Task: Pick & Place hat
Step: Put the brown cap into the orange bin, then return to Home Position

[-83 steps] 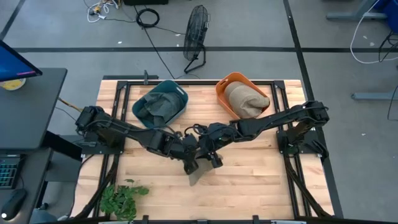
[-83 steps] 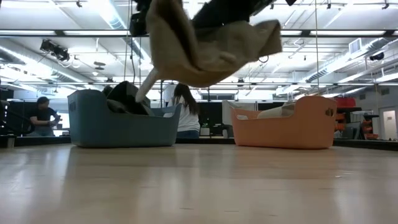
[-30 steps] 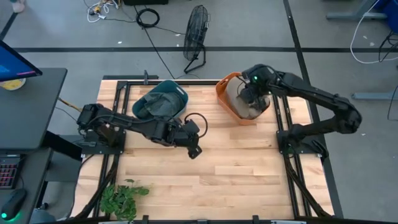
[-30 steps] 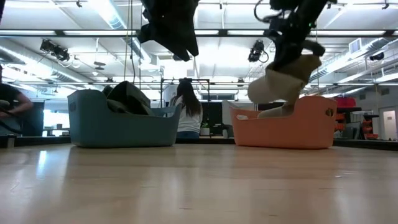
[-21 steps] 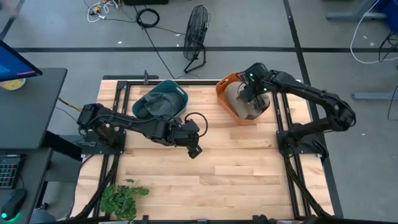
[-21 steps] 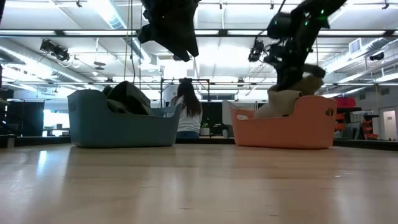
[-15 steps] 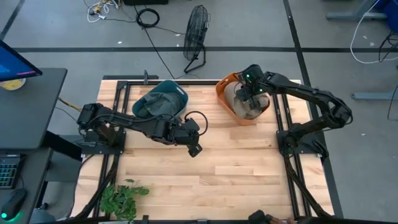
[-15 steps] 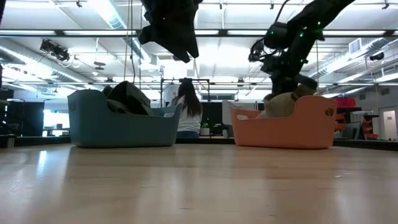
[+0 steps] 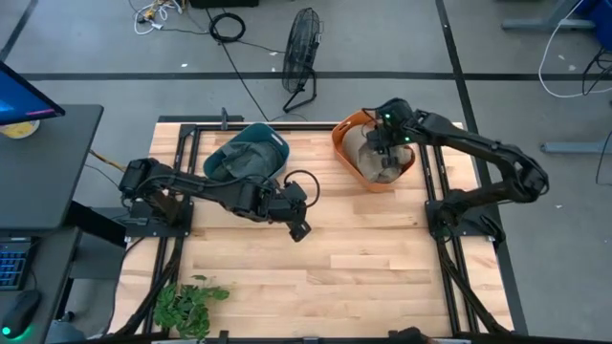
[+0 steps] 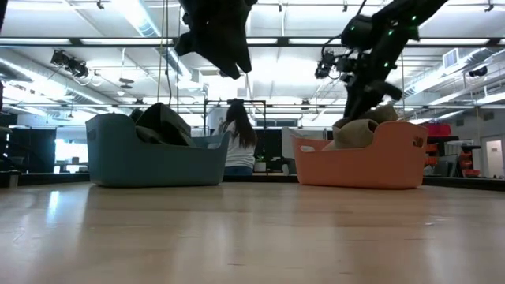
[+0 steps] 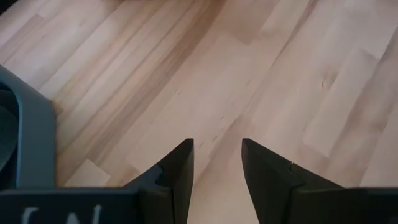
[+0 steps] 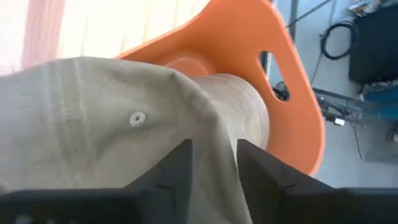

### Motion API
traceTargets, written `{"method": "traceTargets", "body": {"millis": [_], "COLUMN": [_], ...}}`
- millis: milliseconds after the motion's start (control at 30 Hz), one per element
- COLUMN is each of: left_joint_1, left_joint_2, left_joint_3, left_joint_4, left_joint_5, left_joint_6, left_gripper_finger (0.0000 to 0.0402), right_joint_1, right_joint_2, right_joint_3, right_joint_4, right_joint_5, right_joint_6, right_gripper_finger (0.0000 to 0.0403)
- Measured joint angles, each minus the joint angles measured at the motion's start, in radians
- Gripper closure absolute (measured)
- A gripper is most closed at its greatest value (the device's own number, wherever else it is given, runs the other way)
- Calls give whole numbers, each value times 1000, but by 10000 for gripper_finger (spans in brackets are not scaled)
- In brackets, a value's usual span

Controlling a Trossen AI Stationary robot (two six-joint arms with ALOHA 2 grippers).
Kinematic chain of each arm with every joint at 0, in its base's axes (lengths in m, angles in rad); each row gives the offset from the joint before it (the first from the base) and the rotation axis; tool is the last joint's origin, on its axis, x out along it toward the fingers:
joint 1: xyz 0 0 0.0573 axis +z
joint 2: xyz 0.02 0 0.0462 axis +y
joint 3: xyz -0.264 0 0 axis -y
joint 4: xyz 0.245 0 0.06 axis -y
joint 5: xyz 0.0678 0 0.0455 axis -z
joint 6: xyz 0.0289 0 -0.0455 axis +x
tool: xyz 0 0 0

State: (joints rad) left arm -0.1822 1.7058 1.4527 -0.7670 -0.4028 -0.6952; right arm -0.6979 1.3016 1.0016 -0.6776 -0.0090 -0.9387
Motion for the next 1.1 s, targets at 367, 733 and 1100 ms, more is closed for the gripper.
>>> {"method": "traceTargets", "body": {"millis": [367,733,1100], "left_joint_1": [0,-22,-57], "left_joint_2": [0,-12,-207], "left_joint_3": [329,723,519], "left_joint_4": [-322,-633,-756], "left_joint_5": [8,-137,-152], "left_joint_6": [103,97,-83], "left_gripper_finger": [262,262,262], "right_joint_1": [104,325,415], "right_joint_2": [-333,-653,-728], "right_joint_3": [2,3,3], "right_joint_4": [-109,174,185], "right_joint_5": [-78,-282,-272], "right_joint_6": [420,969,1118], "right_gripper_finger": [247,266,261]}}
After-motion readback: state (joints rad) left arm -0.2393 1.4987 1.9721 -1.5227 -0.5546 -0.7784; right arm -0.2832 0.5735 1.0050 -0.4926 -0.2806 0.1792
